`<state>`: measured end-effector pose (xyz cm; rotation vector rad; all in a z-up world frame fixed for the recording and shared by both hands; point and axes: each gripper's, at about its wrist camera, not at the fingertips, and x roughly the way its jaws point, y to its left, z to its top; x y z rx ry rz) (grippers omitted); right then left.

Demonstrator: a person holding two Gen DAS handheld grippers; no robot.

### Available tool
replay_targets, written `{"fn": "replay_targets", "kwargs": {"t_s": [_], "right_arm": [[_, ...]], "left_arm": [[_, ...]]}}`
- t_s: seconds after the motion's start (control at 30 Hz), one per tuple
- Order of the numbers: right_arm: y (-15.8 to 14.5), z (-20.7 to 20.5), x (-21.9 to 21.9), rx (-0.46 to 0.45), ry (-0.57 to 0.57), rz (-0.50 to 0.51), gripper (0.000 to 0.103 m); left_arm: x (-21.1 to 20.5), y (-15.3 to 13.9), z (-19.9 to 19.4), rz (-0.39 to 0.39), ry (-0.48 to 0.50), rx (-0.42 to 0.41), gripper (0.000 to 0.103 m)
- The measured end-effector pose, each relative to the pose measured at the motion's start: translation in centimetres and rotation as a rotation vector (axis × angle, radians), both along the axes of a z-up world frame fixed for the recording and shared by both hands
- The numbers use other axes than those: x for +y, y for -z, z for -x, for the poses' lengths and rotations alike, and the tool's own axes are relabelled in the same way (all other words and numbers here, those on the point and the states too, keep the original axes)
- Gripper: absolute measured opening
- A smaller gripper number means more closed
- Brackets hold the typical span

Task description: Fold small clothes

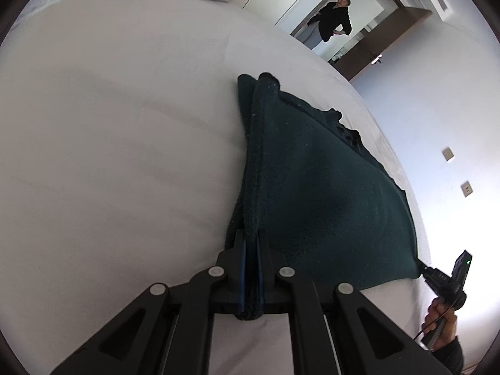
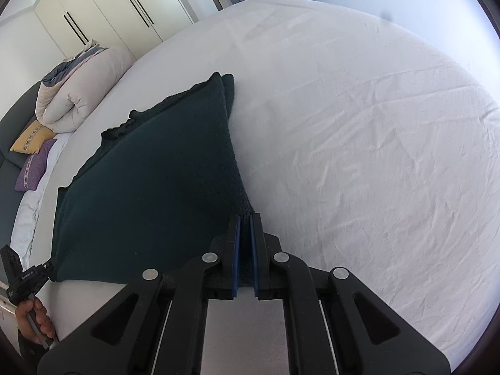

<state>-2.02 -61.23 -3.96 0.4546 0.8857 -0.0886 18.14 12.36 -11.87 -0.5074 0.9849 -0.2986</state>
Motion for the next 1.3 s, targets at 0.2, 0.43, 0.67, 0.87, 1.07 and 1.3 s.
{"fn": "replay_targets", "kwargs": {"t_s": [0.2, 0.43, 0.67, 0.87, 1.07, 1.3], "right_arm": [[0.1, -0.3, -0.8, 0.017, 0.002, -0.073, 0.012], [-3.6, 1.5, -1.4, -0.020, 0.074, 0.012, 0.023], [-6.5, -2.8, 4.2, -0.136, -0.127, -0.126, 0.023], [-4.7, -12.6, 11.8, -0.099, -0.263, -0.270, 0.023], [0.6, -21.2, 16.0, -0.018, -0.279, -0.405, 0.023], [4.0, -21.7, 10.2, -0.101, -0.141, -0.516, 0.014]], "left_arm": [[0.8, -0.7, 0.2, 0.036, -0.014, 0.004, 0.016], [2.2, -5.7, 0.5, -0.077, -0.090, -0.131, 0.041], [-5.9, -8.2, -4.6, -0.156, 0.146, -0.269, 0.053], [-8.2, -2.2, -8.1, -0.228, 0.173, -0.159, 0.052], [-8.3, -1.7, -7.7, -0.246, 0.169, -0.147, 0.050], [-7.2, -1.4, -7.4, -0.219, 0.151, -0.122, 0.043]]}}
